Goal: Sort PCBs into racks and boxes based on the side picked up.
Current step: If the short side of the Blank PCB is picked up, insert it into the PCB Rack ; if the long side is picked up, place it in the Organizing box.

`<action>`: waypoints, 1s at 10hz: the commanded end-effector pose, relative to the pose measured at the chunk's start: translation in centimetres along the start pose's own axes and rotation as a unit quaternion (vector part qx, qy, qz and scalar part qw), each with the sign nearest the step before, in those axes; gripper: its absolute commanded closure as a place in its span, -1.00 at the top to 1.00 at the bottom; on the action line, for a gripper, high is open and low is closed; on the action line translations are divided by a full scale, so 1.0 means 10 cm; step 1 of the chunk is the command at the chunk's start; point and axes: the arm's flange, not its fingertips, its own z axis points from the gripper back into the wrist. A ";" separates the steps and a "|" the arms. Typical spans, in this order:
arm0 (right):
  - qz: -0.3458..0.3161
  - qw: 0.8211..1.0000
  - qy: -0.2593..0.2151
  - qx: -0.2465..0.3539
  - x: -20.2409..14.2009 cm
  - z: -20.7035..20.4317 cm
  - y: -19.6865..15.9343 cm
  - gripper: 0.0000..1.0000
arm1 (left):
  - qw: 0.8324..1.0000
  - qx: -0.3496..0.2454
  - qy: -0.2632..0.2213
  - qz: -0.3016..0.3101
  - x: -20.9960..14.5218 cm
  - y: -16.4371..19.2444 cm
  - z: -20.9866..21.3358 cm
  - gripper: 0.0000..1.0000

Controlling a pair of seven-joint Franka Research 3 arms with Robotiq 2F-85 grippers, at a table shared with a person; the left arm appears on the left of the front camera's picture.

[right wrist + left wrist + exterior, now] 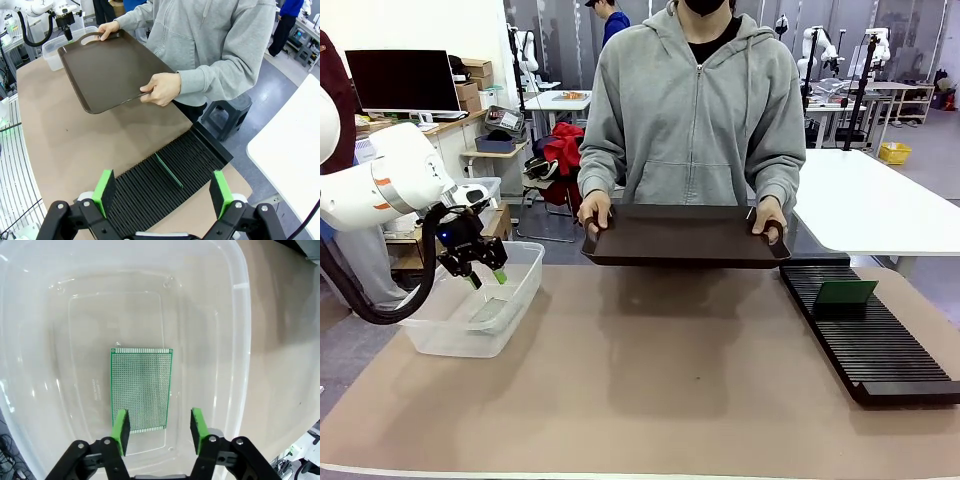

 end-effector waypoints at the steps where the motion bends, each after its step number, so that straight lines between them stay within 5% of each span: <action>1: -0.002 1.000 0.001 -0.001 0.00 -0.01 0.00 1.00 | 1.000 0.013 0.008 0.009 -0.01 0.00 0.08 0.73; 2: -0.002 1.000 0.001 -0.001 0.00 -0.01 0.00 1.00 | 1.000 0.017 0.011 0.004 -0.02 -0.01 0.12 1.00; 4: -0.002 1.000 0.001 -0.001 0.00 -0.01 0.00 1.00 | 1.000 0.025 0.002 -0.005 -0.02 -0.07 0.23 1.00; 5: -0.002 1.000 0.001 -0.001 0.00 -0.01 0.00 1.00 | 0.932 -0.339 0.089 -0.087 -0.25 -1.19 0.35 1.00; 9: -0.002 1.000 0.001 -0.001 0.00 -0.01 0.00 1.00 | 0.935 -0.334 0.087 -0.082 -0.23 -1.22 0.42 1.00; 10: -0.002 1.000 0.001 -0.001 0.00 -0.01 0.00 1.00 | 0.947 -0.297 0.058 -0.105 -0.33 -1.61 0.42 1.00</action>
